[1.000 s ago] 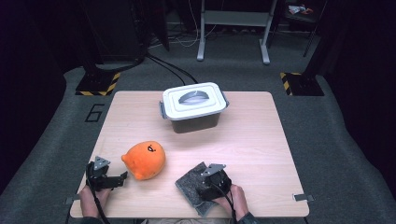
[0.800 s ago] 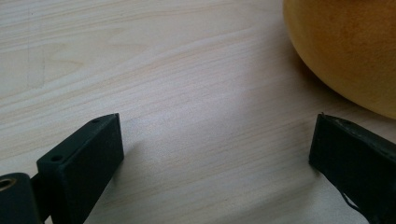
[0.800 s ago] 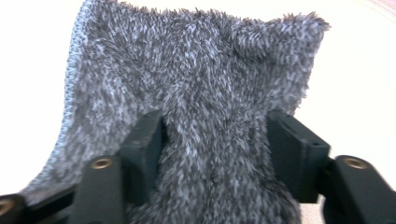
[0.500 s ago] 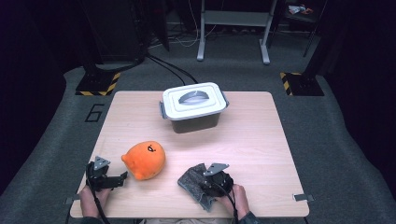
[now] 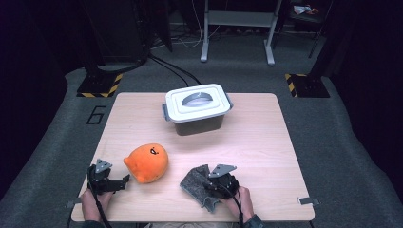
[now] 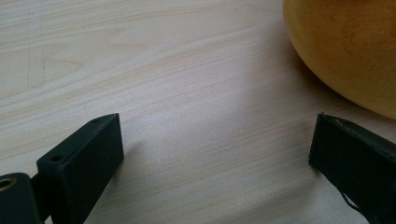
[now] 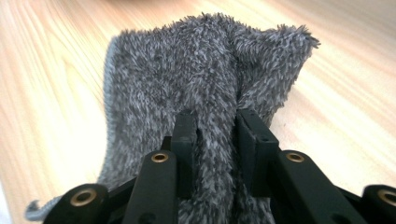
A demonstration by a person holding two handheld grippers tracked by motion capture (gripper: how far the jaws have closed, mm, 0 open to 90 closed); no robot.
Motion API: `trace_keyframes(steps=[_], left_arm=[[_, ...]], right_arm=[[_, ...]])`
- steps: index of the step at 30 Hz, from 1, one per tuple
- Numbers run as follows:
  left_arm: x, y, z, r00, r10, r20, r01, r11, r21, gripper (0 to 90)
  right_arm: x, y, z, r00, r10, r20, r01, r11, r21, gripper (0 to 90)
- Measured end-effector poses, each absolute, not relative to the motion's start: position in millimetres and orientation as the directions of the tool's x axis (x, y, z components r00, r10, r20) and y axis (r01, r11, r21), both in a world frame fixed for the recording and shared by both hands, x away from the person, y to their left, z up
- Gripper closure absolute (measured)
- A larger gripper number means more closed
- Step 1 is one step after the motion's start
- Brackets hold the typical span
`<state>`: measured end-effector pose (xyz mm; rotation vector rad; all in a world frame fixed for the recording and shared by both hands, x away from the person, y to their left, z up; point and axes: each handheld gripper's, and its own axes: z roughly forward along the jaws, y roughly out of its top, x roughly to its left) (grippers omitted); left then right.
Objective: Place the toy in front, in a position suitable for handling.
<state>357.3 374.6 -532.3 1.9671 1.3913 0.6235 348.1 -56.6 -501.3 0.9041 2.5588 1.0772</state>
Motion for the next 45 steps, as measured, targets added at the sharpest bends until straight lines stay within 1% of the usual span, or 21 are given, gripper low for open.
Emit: trace_keyframes(steps=[5, 11, 12, 19, 37, 40, 45], left_arm=[[357, 374, -532, 0.325, 0.946, 0.014, 0.642, -0.232, 0.731, 2.6], [357, 374, -532, 0.325, 0.946, 0.014, 0.642, -0.231, 0.731, 2.6], [357, 375, -532, 0.327, 0.945, 0.015, 0.641, -0.234, 0.731, 2.6], [358, 375, -532, 0.326, 0.945, 0.010, 0.643, -0.229, 0.730, 2.6], [358, 375, -532, 0.325, 0.946, 0.009, 0.643, -0.228, 0.731, 2.6], [358, 375, -532, 0.324, 0.946, 0.009, 0.643, -0.227, 0.731, 2.6], [358, 375, -532, 0.324, 0.946, 0.009, 0.643, -0.227, 0.731, 2.6]], right_arm=[[346, -59, -492, -0.791, 0.611, 0.029, 0.441, 0.536, 0.720, 69.7], [346, -68, -481, -0.779, 0.625, 0.049, 0.441, 0.492, 0.750, 69.7], [346, -71, -478, -0.776, 0.630, 0.038, 0.434, 0.488, 0.757, 69.7], [352, -89, -468, -0.738, 0.673, 0.048, 0.451, 0.440, 0.777, 69.7], [363, -123, -454, -0.664, 0.748, 0.013, 0.459, 0.393, 0.797, 69.7], [365, -130, -452, -0.639, 0.769, 0.019, 0.472, 0.373, 0.798, 69.6], [369, -144, -448, -0.606, 0.796, 0.001, 0.474, 0.360, 0.803, 69.7]])
